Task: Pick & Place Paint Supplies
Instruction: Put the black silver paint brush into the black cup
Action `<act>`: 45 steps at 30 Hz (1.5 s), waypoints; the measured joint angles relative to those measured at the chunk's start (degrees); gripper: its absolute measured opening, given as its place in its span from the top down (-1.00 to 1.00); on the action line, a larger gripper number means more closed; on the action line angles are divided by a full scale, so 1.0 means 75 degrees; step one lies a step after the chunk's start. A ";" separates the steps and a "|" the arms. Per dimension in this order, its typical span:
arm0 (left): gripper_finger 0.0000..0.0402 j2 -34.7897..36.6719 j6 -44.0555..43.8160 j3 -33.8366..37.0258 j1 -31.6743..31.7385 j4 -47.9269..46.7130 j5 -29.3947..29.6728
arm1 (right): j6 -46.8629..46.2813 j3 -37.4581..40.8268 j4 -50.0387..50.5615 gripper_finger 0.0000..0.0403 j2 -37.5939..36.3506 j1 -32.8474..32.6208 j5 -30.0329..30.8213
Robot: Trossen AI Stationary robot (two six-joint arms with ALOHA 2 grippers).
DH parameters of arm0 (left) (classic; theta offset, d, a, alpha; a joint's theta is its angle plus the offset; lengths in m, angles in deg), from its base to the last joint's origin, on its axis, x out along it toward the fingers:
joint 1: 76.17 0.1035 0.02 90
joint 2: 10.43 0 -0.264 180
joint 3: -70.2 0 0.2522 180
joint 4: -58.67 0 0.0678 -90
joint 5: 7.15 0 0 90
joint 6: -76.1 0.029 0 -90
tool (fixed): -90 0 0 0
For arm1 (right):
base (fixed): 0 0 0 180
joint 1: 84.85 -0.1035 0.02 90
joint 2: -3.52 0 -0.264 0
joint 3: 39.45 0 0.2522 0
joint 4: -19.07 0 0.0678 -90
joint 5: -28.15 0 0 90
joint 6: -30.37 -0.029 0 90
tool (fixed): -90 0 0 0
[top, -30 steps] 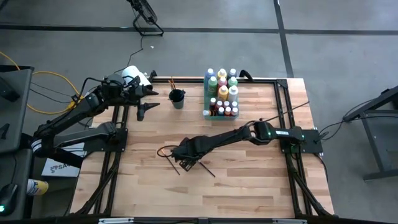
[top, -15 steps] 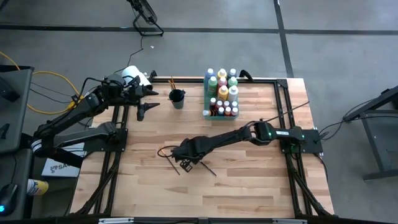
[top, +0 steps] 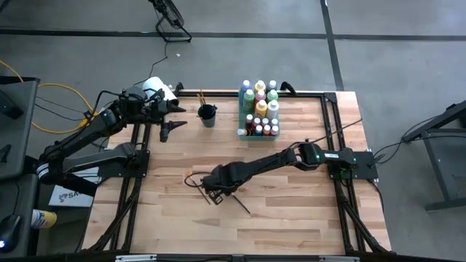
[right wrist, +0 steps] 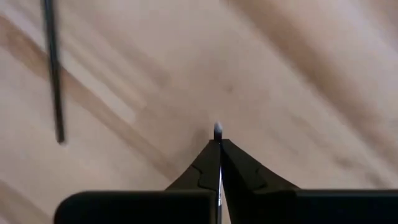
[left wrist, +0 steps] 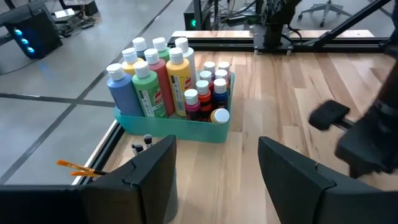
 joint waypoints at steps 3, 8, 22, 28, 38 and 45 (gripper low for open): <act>-0.11 -0.0001 -0.0002 0.0000 0.0000 -0.0003 -0.0152 | -0.0148 -0.0016 0.0010 0.99 -0.0307 0.0037 0.0387; -0.11 -0.0003 0.0000 0.0000 0.0000 -0.0003 -0.0405 | -0.0280 -0.0027 0.0041 0.99 -0.0783 0.0093 0.1046; -0.11 -0.0002 -0.0167 0.0002 0.0000 0.0384 -0.1873 | 0.1640 -0.0044 -0.1697 0.99 -0.2566 0.0226 0.4819; -0.11 -0.0003 -0.1297 0.0003 -0.0003 0.1287 -0.2640 | 0.4470 -0.0050 -0.4275 0.99 -0.2720 0.0477 0.5385; -0.11 -0.0003 -0.2888 0.0003 -0.0003 0.3084 -0.2974 | 0.6365 -0.0050 -0.6073 0.99 -0.2726 0.0944 0.5115; -0.11 -0.0078 -0.3034 0.0004 -0.0003 0.3185 -0.2328 | 0.6762 -0.0050 -0.6654 0.99 -0.2726 0.1107 0.4492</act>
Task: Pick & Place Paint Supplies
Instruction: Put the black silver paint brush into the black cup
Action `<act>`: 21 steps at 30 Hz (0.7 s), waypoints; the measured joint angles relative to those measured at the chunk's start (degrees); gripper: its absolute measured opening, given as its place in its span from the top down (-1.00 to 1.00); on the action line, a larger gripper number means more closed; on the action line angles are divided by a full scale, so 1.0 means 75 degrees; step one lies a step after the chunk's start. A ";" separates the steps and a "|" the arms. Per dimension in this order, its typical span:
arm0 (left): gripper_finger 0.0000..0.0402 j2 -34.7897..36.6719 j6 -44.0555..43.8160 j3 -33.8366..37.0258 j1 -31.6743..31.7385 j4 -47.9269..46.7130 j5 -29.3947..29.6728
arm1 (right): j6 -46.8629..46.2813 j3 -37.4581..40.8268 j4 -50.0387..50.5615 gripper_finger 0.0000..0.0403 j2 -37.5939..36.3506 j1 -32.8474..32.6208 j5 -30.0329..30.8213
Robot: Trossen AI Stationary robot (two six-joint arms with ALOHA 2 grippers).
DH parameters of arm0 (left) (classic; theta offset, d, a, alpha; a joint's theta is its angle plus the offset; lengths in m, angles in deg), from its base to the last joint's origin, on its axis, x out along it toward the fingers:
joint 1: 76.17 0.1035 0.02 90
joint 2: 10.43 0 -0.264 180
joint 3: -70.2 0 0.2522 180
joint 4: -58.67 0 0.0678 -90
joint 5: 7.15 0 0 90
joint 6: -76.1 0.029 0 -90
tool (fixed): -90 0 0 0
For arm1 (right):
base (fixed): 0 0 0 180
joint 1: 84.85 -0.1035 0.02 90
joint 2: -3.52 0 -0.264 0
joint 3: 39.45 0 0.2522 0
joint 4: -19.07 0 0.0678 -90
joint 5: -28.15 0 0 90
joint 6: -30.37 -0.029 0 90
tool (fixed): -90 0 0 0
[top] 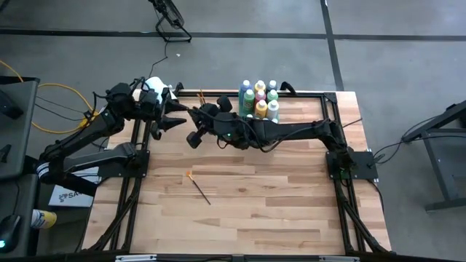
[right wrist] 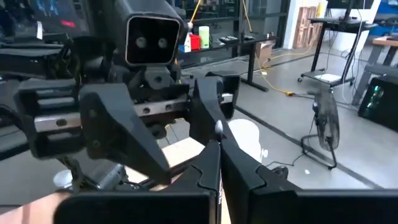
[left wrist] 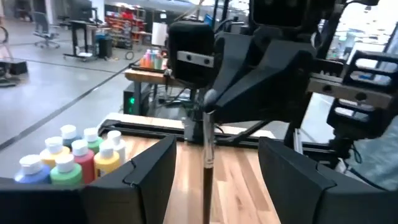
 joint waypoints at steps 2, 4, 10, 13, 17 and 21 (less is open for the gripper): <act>-0.11 0.0008 0.0009 0.0002 0.0003 0.0025 0.0182 | 0.0145 0.0000 -0.0003 0.99 0.0000 -0.0001 -0.0014; -0.11 0.0016 0.0018 0.0002 0.0003 0.0042 0.0359 | 0.0290 0.0000 -0.0053 0.99 0.0000 -0.0003 -0.0059; -0.11 -0.0087 0.0022 0.0002 0.0003 0.0057 0.0393 | 0.0356 0.0000 -0.0246 0.99 0.0000 0.0040 -0.0433; -0.11 -0.0201 0.0000 0.0002 0.0003 0.0085 0.0306 | 0.0356 -0.0001 -0.0368 0.99 0.0000 0.0121 -0.0620; -0.09 -0.0357 -0.0003 0.0002 0.0003 0.0096 0.0113 | 0.0356 -0.0006 -0.0363 0.99 0.0000 0.0224 -0.0683; 0.07 -0.0353 -0.0003 0.0002 0.0003 0.0178 0.0017 | 0.0356 -0.0006 -0.0360 0.99 0.0000 0.0300 -0.0861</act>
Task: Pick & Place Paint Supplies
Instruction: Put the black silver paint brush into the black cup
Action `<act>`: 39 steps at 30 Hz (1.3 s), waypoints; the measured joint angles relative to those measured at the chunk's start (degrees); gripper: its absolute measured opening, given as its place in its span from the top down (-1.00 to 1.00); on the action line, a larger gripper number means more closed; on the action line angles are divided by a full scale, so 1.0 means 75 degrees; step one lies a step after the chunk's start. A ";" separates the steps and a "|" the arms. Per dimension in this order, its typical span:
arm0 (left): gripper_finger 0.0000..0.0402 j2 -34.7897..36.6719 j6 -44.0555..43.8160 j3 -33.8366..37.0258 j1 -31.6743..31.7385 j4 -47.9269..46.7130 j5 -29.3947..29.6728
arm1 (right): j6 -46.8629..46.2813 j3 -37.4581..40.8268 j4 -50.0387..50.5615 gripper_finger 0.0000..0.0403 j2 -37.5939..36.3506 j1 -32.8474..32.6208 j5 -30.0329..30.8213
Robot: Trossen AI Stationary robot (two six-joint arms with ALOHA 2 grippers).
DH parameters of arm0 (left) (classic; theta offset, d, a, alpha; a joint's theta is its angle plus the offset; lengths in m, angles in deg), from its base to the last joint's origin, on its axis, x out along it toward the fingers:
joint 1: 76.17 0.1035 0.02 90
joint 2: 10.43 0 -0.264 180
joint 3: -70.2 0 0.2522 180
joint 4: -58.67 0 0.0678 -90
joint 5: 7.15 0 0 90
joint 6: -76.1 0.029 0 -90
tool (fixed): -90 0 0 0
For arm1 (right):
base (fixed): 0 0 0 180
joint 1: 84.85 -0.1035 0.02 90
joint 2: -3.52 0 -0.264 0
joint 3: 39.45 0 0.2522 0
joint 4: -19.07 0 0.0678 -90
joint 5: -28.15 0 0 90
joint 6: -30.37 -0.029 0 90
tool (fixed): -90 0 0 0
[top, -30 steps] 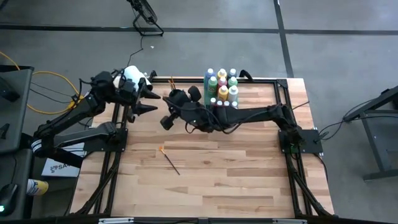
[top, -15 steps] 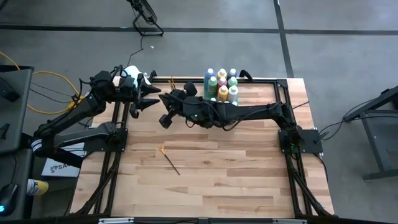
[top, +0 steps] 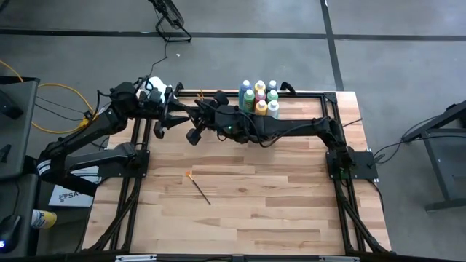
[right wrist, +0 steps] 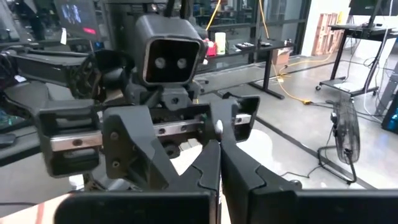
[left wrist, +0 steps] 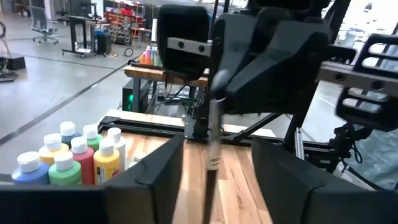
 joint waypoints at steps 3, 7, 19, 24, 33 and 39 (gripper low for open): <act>0.28 -0.0006 -0.0003 0.0000 0.0000 0.0216 -0.0068 | 0.0000 0.0000 0.0033 0.99 0.0000 0.0046 -0.0014; 0.62 -0.0002 -0.0002 0.0000 0.0000 0.0354 -0.0080 | -0.0001 0.0000 0.0029 0.99 0.0000 0.0081 -0.0040; 0.97 -0.0006 0.0495 0.0000 0.0006 0.0286 -0.0007 | -0.0286 0.0000 0.0054 0.94 0.0000 0.0058 0.0270; 0.96 -0.0066 0.1012 -0.0009 0.0000 0.0047 0.0212 | -0.0878 0.0000 0.0269 0.59 -0.0226 0.0090 0.0646; 0.97 -0.1260 0.2663 -0.0009 0.0003 -0.0370 0.1911 | -0.0466 -0.0009 0.1286 -0.08 -0.1091 -0.0029 0.2421; 0.97 -0.2377 0.3044 -0.0009 0.0009 0.0257 0.2892 | 0.0023 -0.0009 0.1393 -0.19 -0.1454 -0.0183 0.2850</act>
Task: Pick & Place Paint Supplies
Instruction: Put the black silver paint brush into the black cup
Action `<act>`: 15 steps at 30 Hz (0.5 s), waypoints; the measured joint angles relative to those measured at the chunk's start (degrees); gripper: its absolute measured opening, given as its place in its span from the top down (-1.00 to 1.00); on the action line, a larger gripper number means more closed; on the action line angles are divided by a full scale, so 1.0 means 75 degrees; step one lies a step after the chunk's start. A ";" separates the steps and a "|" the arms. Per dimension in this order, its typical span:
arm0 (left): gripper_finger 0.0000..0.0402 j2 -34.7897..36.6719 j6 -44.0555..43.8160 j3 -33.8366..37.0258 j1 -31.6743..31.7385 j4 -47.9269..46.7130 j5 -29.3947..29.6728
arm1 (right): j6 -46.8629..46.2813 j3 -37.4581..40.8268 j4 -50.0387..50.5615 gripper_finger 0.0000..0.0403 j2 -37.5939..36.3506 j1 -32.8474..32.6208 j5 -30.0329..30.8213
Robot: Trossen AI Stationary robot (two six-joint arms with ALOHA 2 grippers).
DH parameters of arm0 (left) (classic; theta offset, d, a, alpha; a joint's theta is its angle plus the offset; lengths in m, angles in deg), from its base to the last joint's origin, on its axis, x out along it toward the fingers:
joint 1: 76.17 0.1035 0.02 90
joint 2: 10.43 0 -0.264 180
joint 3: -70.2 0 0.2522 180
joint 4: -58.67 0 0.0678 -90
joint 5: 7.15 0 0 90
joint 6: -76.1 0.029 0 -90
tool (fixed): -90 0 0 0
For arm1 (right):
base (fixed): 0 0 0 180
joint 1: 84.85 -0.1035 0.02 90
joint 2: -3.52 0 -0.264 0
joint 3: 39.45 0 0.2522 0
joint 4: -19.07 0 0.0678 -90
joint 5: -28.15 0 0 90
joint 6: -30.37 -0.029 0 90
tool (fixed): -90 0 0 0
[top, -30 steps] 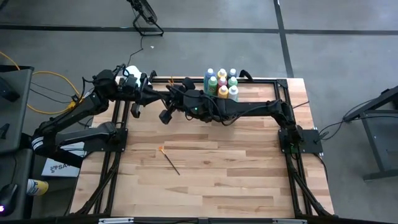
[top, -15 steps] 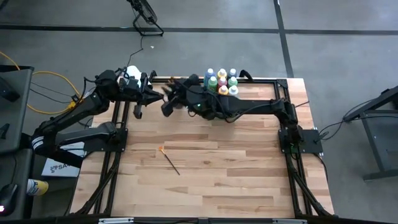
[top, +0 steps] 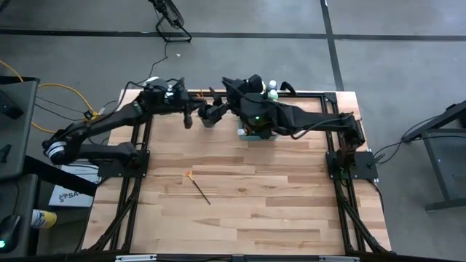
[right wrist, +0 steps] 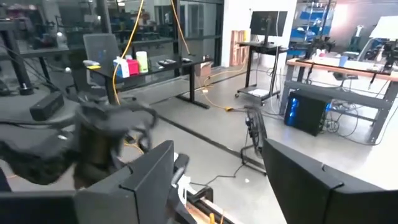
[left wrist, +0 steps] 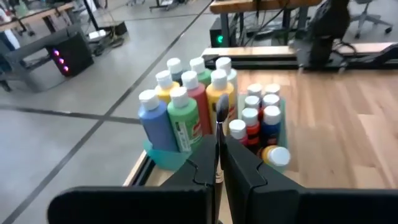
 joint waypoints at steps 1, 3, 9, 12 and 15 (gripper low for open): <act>0.97 -0.0175 -0.0001 0.0000 0.0000 0.0128 0.0040 | 0.0016 0.0000 0.0053 -0.19 -0.0057 -0.0017 0.0006; 0.97 -0.0509 -0.0003 0.0000 0.0000 0.0310 0.0078 | 0.0038 0.0000 0.0165 -0.19 -0.0125 -0.0058 0.0038; 0.89 -0.1251 -0.0177 0.0000 0.0050 0.0418 0.0726 | 0.0508 0.0000 0.0274 -0.18 -0.0177 -0.0315 0.0427; 0.71 -0.1390 -0.0349 0.0006 0.0234 0.0181 0.0836 | 0.0804 0.0000 0.0289 -0.18 -0.0178 -0.0471 0.0758; 0.52 -0.1467 -0.0409 0.0006 0.0422 -0.0051 0.0847 | 0.0993 0.0003 0.0314 -0.18 -0.0178 -0.0625 0.1113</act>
